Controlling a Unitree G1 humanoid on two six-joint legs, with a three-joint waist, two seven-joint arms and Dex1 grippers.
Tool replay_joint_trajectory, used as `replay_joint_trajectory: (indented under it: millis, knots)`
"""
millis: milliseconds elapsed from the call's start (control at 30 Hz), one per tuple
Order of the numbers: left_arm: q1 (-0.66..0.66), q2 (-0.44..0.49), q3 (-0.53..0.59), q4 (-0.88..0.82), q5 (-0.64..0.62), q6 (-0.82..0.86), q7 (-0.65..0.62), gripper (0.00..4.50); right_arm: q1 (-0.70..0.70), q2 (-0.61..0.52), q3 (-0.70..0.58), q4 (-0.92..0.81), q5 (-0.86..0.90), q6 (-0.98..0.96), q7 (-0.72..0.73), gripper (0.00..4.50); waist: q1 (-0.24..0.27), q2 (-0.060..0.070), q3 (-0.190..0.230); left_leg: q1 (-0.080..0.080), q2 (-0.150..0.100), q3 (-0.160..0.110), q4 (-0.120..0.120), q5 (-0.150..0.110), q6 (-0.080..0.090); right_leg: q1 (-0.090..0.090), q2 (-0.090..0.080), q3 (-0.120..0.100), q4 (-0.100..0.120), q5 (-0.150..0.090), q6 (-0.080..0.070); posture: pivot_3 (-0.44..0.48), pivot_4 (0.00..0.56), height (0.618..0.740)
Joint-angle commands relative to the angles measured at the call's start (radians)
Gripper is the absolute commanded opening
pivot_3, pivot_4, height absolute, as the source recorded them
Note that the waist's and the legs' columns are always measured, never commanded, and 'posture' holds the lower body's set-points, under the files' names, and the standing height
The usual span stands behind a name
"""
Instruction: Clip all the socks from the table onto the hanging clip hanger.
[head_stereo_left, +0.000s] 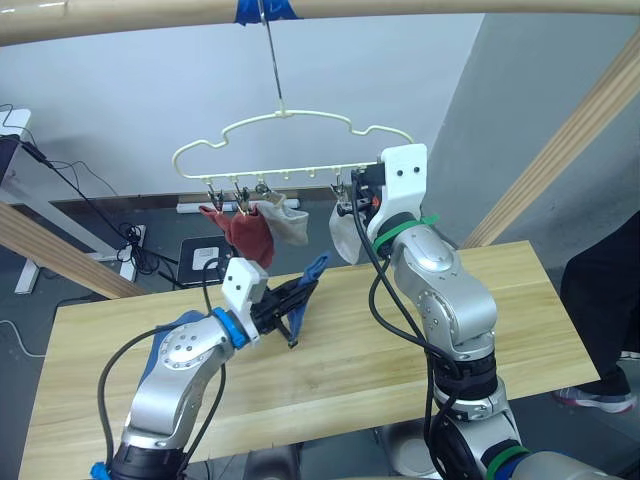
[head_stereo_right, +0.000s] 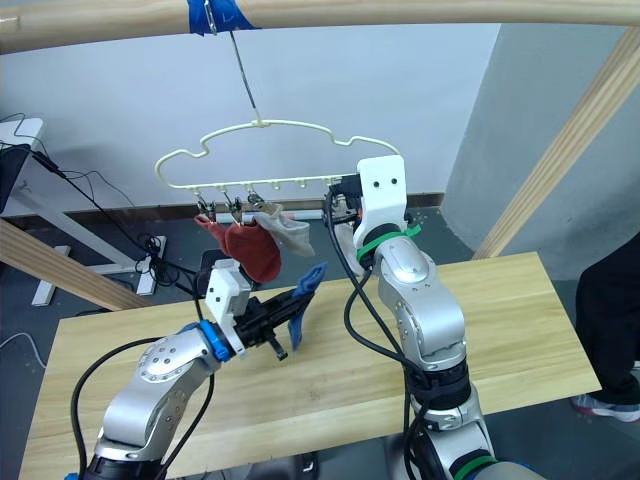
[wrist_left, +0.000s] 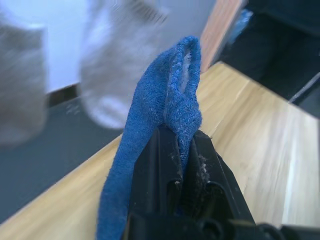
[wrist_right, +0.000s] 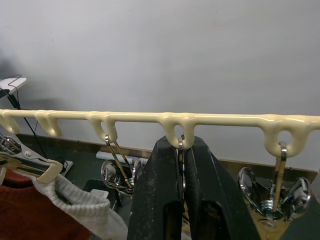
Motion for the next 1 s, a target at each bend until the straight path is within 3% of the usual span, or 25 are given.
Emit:
replay_joint_trajectory:
  millis: [33, 567, 1000]
  knots:
    - [-0.055, -0.046, -0.021, 0.053, 0.017, -0.038, 0.035, 0.01, -0.017, 0.006, -0.002, -0.035, 0.004, -0.005, -0.003, 0.00, 0.000, 0.000, 0.000, 0.000, 0.000, 0.000, 0.000, 0.000, 0.000, 0.000, 0.000, 0.000, 0.000, 0.000, 0.000, -0.269, 0.259, 0.740]
    - [-0.209, -0.235, -0.134, 0.232, 0.170, -0.168, 0.177, 0.01, -0.017, 0.005, 0.000, -0.043, 0.002, 0.009, -0.004, 0.00, -0.002, 0.000, 0.000, -0.002, -0.001, 0.000, 0.002, 0.000, 0.000, 0.000, 0.000, 0.000, 0.001, 0.001, 0.001, -0.283, 0.259, 0.740]
    - [-0.256, -0.315, -0.112, 0.291, 0.184, -0.221, 0.254, 0.01, -0.015, 0.003, 0.001, -0.048, -0.003, 0.020, -0.011, 0.00, -0.002, 0.000, 0.000, -0.002, -0.001, 0.000, 0.002, 0.000, 0.000, 0.000, 0.000, -0.001, 0.001, 0.001, 0.001, -0.294, 0.262, 0.740]
